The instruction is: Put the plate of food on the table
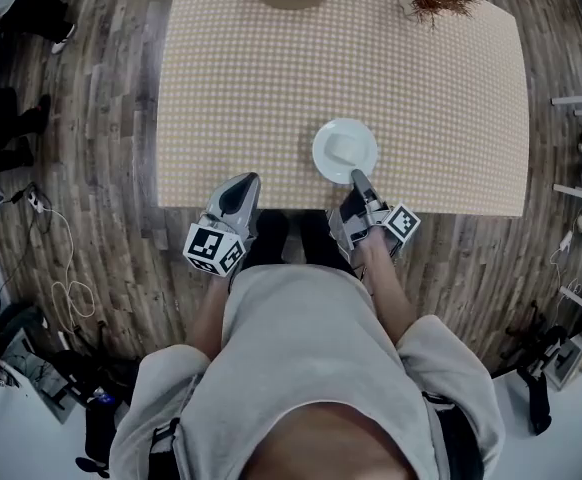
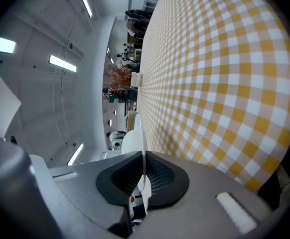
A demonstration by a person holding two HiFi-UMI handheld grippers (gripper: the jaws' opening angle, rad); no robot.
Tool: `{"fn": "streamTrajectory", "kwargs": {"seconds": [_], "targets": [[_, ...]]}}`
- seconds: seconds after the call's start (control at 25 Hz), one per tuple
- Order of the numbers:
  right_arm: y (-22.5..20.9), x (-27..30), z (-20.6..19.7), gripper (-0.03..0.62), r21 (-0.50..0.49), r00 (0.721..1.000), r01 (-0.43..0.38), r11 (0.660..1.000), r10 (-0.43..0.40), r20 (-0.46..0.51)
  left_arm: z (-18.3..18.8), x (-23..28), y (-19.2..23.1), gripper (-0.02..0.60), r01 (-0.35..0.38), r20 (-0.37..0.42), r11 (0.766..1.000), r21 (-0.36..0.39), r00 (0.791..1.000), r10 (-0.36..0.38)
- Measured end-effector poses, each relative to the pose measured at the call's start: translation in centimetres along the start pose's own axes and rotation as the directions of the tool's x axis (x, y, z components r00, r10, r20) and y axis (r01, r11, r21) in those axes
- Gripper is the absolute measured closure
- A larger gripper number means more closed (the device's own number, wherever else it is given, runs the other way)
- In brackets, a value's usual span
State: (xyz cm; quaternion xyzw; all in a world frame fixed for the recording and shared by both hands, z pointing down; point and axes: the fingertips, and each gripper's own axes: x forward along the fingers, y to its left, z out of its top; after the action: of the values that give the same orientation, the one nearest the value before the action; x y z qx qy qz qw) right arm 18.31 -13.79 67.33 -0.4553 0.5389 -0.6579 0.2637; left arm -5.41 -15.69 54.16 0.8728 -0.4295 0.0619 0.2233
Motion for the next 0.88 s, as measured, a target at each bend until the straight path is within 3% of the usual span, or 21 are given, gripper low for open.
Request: {"fn": "streamTrajectory", "kwargs": {"seconds": [0.44,0.88], "targets": [[-0.9,0.7,0.0,0.583,0.015,1.000,0.006,1.000,-0.006,-0.017,-2.3,-0.9,-1.3,0.572,-0.002,-0.041,1.000,0.007,0.999,0.002],[0.8,7.9,0.7,0.583,-0.009,0.998,0.002,1.000,-0.003,-0.059,-2.6,-1.4,0.4,0.572,-0.032,-0.046,0.999,-0.023,0.998,0.031]]}}
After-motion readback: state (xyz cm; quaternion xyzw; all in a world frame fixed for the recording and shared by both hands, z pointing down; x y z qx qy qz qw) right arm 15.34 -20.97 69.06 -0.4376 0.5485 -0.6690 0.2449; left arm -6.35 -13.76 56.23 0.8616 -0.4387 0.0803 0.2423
